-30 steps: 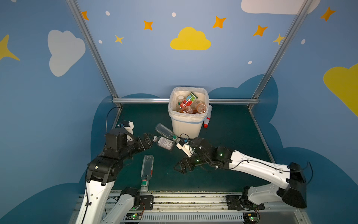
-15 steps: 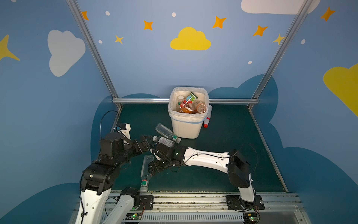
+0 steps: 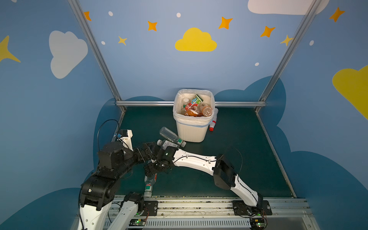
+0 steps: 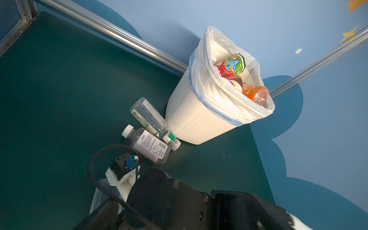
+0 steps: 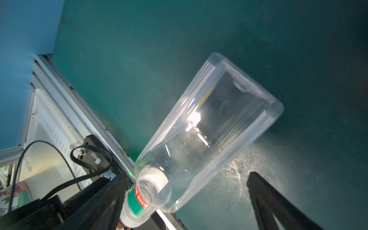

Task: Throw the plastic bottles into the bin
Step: 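Reach the right gripper across to the clear water bottle near the robot, then close the right gripper on the water bottle and lift it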

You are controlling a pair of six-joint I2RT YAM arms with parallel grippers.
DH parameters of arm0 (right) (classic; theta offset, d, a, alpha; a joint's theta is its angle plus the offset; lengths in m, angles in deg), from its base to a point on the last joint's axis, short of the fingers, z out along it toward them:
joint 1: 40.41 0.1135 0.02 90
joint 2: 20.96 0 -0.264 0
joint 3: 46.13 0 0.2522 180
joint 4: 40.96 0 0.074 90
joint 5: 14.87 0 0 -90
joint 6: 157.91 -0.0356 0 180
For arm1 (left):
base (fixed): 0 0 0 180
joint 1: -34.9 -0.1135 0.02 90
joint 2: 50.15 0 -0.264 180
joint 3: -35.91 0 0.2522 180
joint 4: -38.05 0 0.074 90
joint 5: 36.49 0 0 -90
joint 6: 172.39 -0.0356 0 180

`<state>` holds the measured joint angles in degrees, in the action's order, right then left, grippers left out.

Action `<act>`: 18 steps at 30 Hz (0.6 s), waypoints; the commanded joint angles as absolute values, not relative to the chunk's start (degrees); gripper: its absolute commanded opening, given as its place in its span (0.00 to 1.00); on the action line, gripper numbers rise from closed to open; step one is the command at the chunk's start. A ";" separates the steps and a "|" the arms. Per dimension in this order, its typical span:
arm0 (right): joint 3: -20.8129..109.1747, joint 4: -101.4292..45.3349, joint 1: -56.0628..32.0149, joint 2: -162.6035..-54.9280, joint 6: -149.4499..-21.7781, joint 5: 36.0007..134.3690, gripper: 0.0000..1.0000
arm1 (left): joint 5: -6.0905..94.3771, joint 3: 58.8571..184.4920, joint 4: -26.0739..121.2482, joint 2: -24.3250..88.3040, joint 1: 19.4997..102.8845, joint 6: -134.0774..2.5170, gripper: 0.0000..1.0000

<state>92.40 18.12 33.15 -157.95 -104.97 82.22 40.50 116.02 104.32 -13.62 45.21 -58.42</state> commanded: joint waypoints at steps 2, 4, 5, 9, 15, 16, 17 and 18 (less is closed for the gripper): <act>96.88 23.75 33.16 -161.13 -104.71 82.78 0.96 | 40.08 115.44 103.40 -14.38 45.22 -59.84 1.00; 99.61 24.89 33.25 -162.87 -104.53 83.28 0.96 | 40.07 115.18 103.22 -14.69 45.25 -59.80 1.00; 101.03 25.64 33.25 -163.92 -104.40 83.71 0.96 | 40.05 115.13 103.22 -14.80 45.23 -59.84 1.00; 104.08 27.42 33.16 -166.32 -104.28 84.67 0.96 | 40.39 114.73 103.40 -15.04 45.31 -60.19 1.00; 105.15 28.38 32.59 -167.73 -104.20 84.64 0.96 | 40.77 114.26 103.17 -15.22 45.32 -60.63 1.00; 105.24 28.72 32.50 -167.91 -104.11 84.54 0.96 | 40.79 114.27 103.14 -15.17 45.24 -60.72 1.00; 105.26 29.13 32.33 -168.04 -103.94 84.62 0.96 | 40.77 114.16 103.14 -15.09 45.24 -60.84 1.00; 105.18 29.95 32.12 -168.01 -103.66 84.54 0.96 | 40.76 114.18 103.18 -15.09 45.21 -60.92 1.00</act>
<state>104.33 25.99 32.76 -166.63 -104.82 84.69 40.52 114.51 104.19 -14.80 45.21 -59.69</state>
